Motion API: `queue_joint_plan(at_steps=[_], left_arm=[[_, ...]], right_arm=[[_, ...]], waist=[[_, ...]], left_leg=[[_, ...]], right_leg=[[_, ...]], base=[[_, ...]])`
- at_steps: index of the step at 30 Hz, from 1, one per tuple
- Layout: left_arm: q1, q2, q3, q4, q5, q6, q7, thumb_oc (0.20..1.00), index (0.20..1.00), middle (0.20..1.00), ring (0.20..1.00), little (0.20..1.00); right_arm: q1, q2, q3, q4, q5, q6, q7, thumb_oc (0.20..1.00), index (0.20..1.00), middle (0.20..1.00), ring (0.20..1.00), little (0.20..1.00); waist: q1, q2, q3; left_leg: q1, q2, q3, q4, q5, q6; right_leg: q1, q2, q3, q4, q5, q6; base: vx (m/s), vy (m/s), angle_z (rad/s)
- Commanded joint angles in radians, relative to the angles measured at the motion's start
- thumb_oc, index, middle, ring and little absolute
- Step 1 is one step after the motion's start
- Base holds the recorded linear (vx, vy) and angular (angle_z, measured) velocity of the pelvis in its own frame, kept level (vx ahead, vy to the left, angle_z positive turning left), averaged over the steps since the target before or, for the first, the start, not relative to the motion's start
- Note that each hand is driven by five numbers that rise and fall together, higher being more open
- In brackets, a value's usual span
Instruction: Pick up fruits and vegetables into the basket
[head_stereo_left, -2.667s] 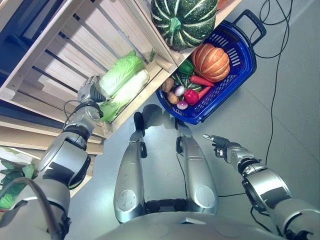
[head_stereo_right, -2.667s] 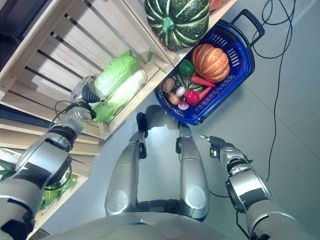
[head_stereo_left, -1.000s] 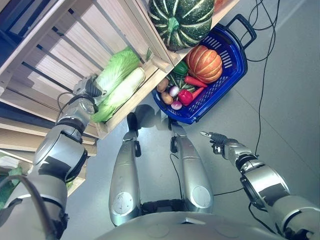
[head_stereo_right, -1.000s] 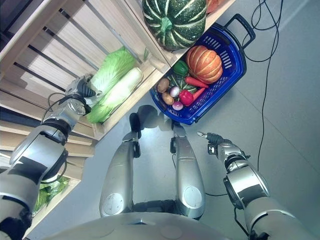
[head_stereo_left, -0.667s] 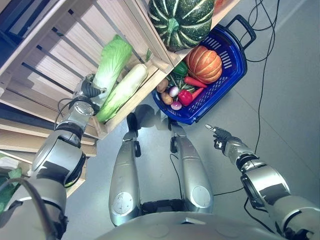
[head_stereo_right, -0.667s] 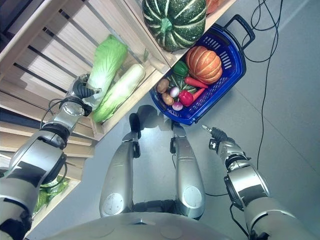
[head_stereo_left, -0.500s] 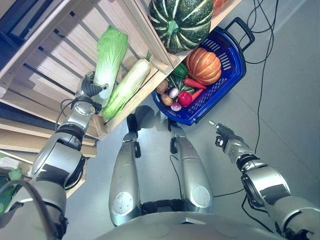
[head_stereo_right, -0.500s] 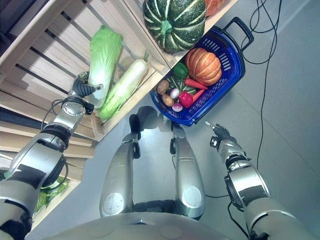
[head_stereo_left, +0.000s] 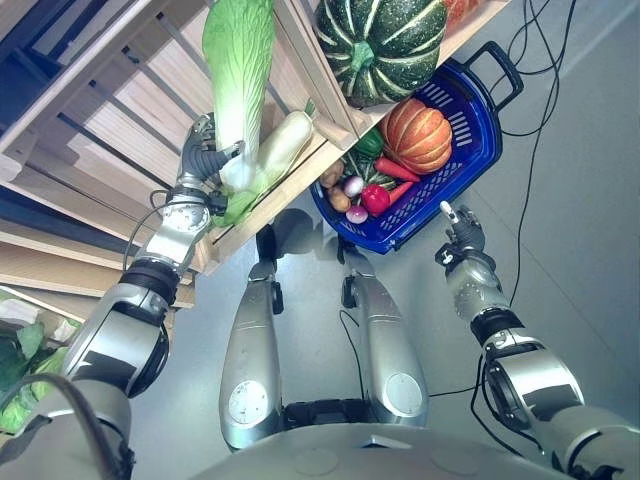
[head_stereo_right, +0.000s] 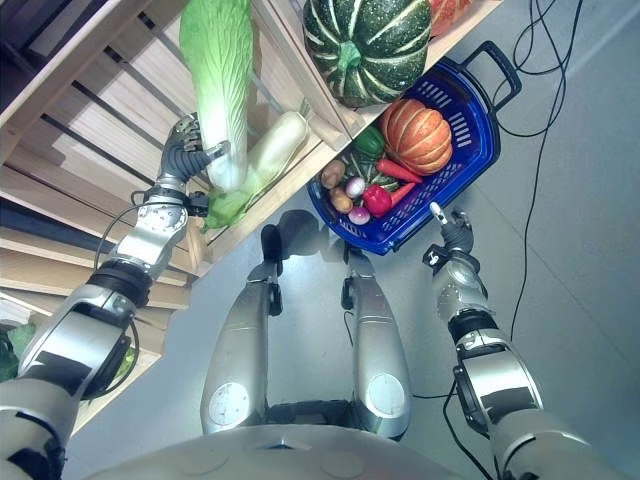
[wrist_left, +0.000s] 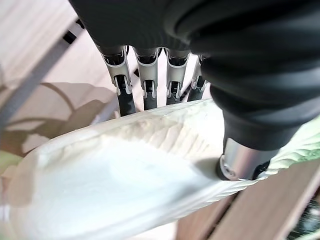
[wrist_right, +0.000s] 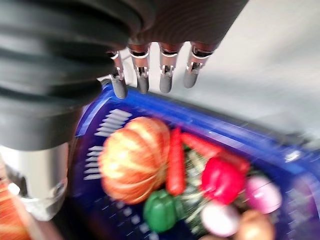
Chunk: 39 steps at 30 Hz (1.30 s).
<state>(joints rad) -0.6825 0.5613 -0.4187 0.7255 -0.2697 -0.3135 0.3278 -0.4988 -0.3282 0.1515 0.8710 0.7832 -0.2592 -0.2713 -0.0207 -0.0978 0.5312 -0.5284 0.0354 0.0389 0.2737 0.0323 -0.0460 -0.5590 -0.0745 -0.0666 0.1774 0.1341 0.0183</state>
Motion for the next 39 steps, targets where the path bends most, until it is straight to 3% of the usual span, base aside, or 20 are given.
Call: queue_joint_plan(at_steps=[1, 5, 12, 27, 39], left_arm=[[-0.013, -0.017, 0.069, -0.086, 0.069, -0.098, 0.037, 0.2, 0.2, 0.2, 0.2, 0.2], [0.002, -0.002, 0.069, -0.156, 0.142, -0.111, 0.053, 0.2, 0.2, 0.2, 0.2, 0.2], [0.006, 0.039, 0.046, -0.287, 0.265, -0.123, 0.004, 0.2, 0.2, 0.2, 0.2, 0.2], [-0.061, 0.12, -0.045, -0.428, 0.386, -0.099, -0.135, 0.2, 0.2, 0.2, 0.2, 0.2], [-0.096, 0.117, -0.127, -0.532, 0.359, -0.09, -0.29, 0.2, 0.2, 0.2, 0.2, 0.2]], right_arm=[[0.049, -0.035, -0.028, -0.124, 0.006, -0.102, -0.079, 1.0, 1.0, 1.0, 1.0, 1.0], [0.077, -0.036, -0.019, -0.29, -0.019, -0.155, -0.092, 1.0, 1.0, 1.0, 1.0, 1.0], [0.108, -0.035, -0.025, -0.482, -0.05, -0.181, 0.014, 1.0, 1.0, 1.0, 1.0, 1.0], [0.095, -0.055, 0.047, -0.725, -0.046, -0.107, 0.21, 1.0, 1.0, 1.0, 1.0, 1.0], [0.053, -0.07, 0.141, -0.837, -0.045, -0.031, 0.259, 1.0, 1.0, 1.0, 1.0, 1.0]], waist=[[0.014, 0.045, -0.011], [0.009, 0.049, -0.011], [0.002, 0.057, -0.011], [-0.011, 0.06, -0.011], [-0.01, 0.051, -0.011]], left_leg=[[0.017, -0.03, -0.022, -0.072, -0.011, 0.018], [0.016, -0.032, -0.021, -0.074, -0.007, 0.017], [0.031, -0.034, -0.016, -0.086, 0.0, 0.017], [0.047, -0.028, 0.001, -0.109, 0.012, 0.016], [0.039, -0.022, 0.007, -0.121, 0.016, 0.016]], right_leg=[[0.017, 0.03, -0.045, 0.104, -0.12, 0.039], [0.015, 0.024, -0.049, 0.106, -0.121, 0.042], [0.028, 0.016, -0.055, 0.099, -0.121, 0.048], [0.045, 0.009, -0.056, 0.079, -0.115, 0.058], [0.037, 0.01, -0.055, 0.068, -0.11, 0.063]], base=[[0.0, 0.0, 0.0], [0.0, 0.0, 0.0], [0.0, 0.0, 0.0], [0.0, 0.0, 0.0], [0.0, 0.0, 0.0]])
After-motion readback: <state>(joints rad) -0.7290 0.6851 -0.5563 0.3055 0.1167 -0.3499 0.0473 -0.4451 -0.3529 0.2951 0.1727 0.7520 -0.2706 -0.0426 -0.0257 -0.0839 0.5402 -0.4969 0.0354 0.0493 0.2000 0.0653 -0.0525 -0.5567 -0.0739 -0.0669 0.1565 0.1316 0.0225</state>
